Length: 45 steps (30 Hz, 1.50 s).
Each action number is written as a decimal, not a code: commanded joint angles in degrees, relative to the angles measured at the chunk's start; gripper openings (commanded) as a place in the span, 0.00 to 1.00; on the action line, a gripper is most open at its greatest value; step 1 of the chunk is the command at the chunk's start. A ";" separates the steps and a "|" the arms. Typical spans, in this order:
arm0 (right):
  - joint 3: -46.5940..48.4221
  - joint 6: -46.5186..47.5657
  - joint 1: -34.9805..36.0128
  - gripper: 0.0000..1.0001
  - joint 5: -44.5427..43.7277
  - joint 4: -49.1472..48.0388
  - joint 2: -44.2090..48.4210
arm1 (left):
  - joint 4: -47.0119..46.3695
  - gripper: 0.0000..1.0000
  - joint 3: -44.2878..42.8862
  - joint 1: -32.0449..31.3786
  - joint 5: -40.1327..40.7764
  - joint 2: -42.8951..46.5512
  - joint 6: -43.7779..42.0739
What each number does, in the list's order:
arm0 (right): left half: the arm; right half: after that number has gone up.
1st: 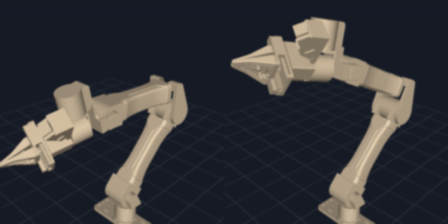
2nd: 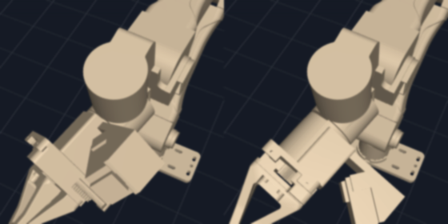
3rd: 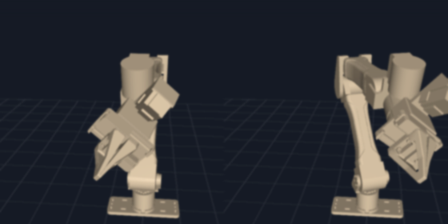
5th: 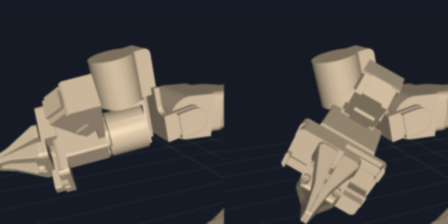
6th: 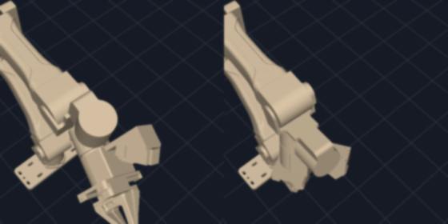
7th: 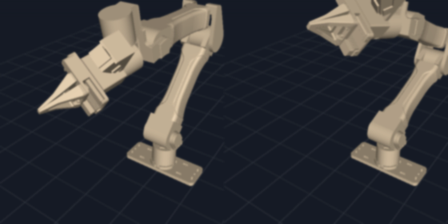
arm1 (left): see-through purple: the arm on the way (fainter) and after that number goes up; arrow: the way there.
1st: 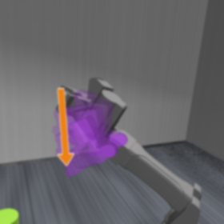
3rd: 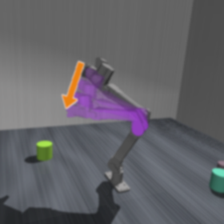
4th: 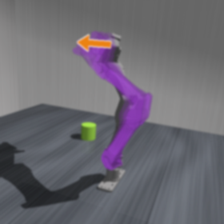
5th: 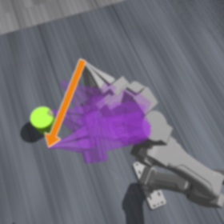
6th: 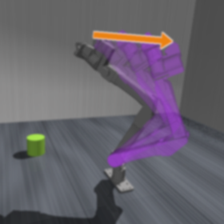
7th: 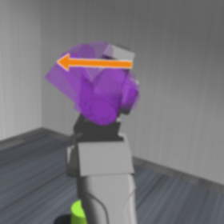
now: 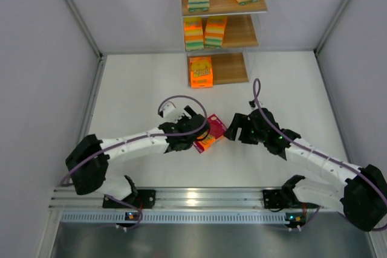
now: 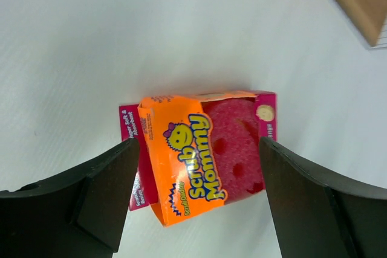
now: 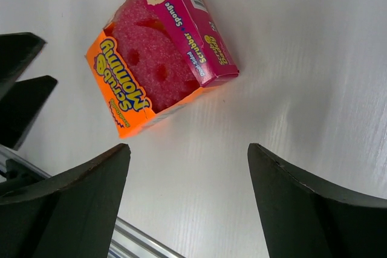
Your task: Place and organize the cleaning sponges onto the shelf
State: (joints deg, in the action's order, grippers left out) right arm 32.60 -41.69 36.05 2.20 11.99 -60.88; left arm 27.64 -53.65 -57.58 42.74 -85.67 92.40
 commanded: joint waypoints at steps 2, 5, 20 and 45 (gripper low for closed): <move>-0.25 -3.65 -0.72 0.80 -0.09 -1.96 0.85 | 0.75 0.83 2.22 4.91 2.88 10.50 -14.50; -2.36 -7.25 -0.20 0.77 -0.17 -5.03 -0.02 | -6.05 0.77 5.64 14.11 -5.53 13.32 -28.90; -0.62 -18.17 1.74 0.56 -3.96 -20.07 -15.40 | -24.12 0.47 7.25 26.03 -35.79 -2.73 -45.20; 14.86 5.73 -3.18 0.66 -0.09 -6.99 -24.99 | -23.95 0.52 9.61 11.97 -30.61 1.11 -38.26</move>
State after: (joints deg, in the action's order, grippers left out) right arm 45.45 -41.65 33.36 0.86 0.36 -88.42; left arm 6.20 -45.19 -45.93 9.15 -88.23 52.93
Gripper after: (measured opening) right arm 0.668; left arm 0.511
